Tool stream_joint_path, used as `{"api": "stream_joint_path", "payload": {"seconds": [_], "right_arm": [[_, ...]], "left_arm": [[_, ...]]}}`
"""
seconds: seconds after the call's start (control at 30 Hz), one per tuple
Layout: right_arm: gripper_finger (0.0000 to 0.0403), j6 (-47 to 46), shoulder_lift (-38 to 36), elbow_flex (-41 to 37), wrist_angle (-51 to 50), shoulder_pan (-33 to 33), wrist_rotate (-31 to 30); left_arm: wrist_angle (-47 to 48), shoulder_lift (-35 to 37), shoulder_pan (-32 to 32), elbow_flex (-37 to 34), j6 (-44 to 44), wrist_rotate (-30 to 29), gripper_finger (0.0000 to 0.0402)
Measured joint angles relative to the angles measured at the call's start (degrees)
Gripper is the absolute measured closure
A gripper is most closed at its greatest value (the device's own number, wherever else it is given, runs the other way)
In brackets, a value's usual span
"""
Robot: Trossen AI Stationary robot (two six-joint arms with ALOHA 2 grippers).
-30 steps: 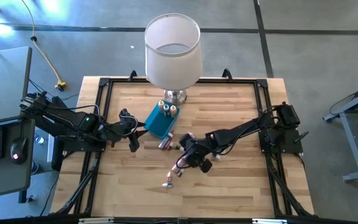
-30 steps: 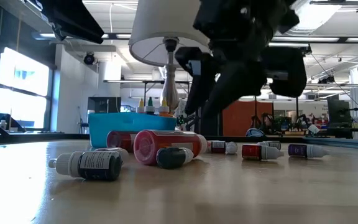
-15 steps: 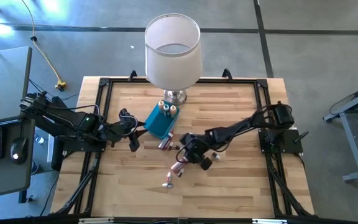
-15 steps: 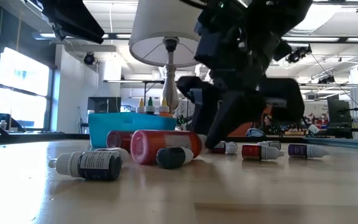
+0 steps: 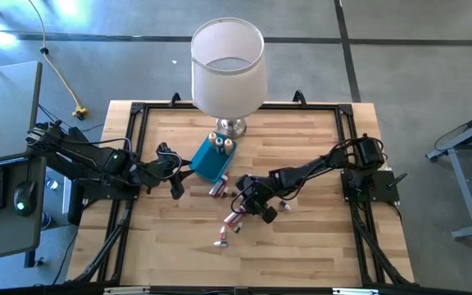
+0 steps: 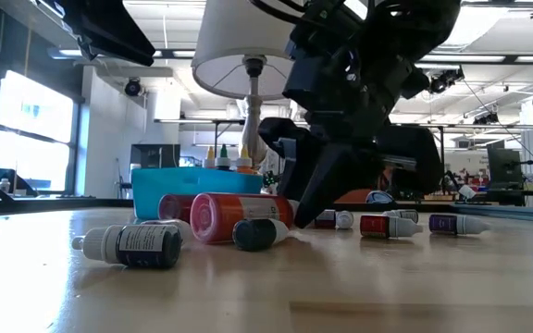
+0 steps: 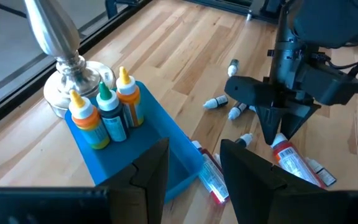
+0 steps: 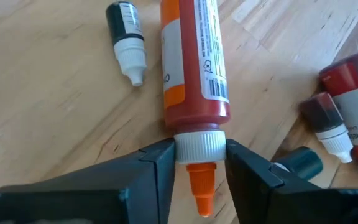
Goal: Pick & Place food coloring
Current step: Put the large orange food coloring bottle into the blue bin
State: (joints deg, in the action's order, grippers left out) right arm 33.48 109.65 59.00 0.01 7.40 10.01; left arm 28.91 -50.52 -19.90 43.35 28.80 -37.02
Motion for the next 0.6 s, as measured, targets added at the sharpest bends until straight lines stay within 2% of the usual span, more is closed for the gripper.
{"api": "stream_joint_path", "payload": {"seconds": [0.2,0.3,0.4,0.5,0.6], "right_arm": [[0.0293,-0.1,-0.2,0.0,0.0,0.2,1.0],[0.0290,-0.2,-1.6,0.6,-2.3,1.0,-3.3],[0.0292,2.0,-3.9,3.1,-6.4,2.2,-12.1],[0.0294,9.1,-5.7,7.4,-12.3,3.9,-26.3],[0.0293,20.0,-5.9,12.6,-20.3,4.7,-41.0]], "left_arm": [[0.0,0.0,0.0,0.0,0.0,0.0,0.0261],[0.0,0.0,0.0,0.0,0.0,0.0,0.0261],[0.0,0.0,0.0,0.0,0.0,0.0,0.0261],[0.0,0.0,0.0,0.0,-0.7,-0.2,0.0261],[0.0,0.0,0.0,0.0,-1.4,-0.9,0.0261]]}}
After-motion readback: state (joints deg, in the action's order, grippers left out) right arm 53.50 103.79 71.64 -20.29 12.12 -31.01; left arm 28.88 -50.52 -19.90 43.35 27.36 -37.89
